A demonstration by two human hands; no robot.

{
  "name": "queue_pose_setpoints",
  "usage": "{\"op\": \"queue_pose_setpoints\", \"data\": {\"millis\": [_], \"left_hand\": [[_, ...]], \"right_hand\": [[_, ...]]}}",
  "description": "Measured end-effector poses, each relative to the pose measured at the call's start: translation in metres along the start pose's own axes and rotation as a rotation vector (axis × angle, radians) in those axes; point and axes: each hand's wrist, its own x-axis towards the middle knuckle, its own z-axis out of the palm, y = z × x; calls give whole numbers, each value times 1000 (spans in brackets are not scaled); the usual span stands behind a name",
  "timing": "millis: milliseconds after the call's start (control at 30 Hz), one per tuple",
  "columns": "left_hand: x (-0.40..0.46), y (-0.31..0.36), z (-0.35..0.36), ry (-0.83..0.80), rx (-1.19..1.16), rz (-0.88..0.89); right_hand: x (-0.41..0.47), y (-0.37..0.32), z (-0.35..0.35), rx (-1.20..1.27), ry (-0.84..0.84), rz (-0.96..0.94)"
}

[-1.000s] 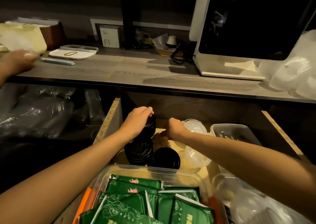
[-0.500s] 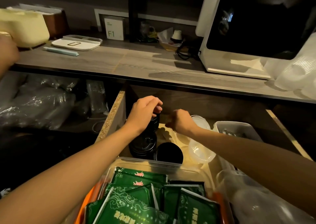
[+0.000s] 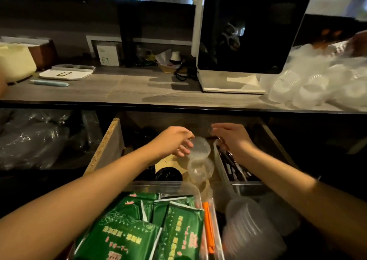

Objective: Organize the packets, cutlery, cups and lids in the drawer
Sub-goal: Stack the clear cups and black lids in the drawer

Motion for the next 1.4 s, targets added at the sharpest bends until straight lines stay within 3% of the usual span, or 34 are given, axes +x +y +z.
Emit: {"op": "queue_pose_setpoints", "data": {"millis": [100,200,433,567,700,1000,1233,1400], "left_hand": [[4,-9,5,-23,265,1],[11,-26,-2,-35,531,-3],[24,-40,-18,-232,800,-47],[45,-51,-20,-441,1046,-32],[62,-70,-20,-489,1143,-41],[67,-83,-19,-383,1124,16],[52,-49,-36,-135,1118,69],[22,-12,-45,89,949,154]], "right_hand": [[-1,7,-36,-175,101,30],[0,16,-65,-200,5,13],[-12,27,-86,-10,-51,-13],[-18,38,-87,-94,-4,-77],[-11,48,-89,-233,-34,-137],[-8,55,-85,-197,-53,-111],[-18,45,-79,-114,-61,-109],[-26,39,-81,-97,-92,-137]]}}
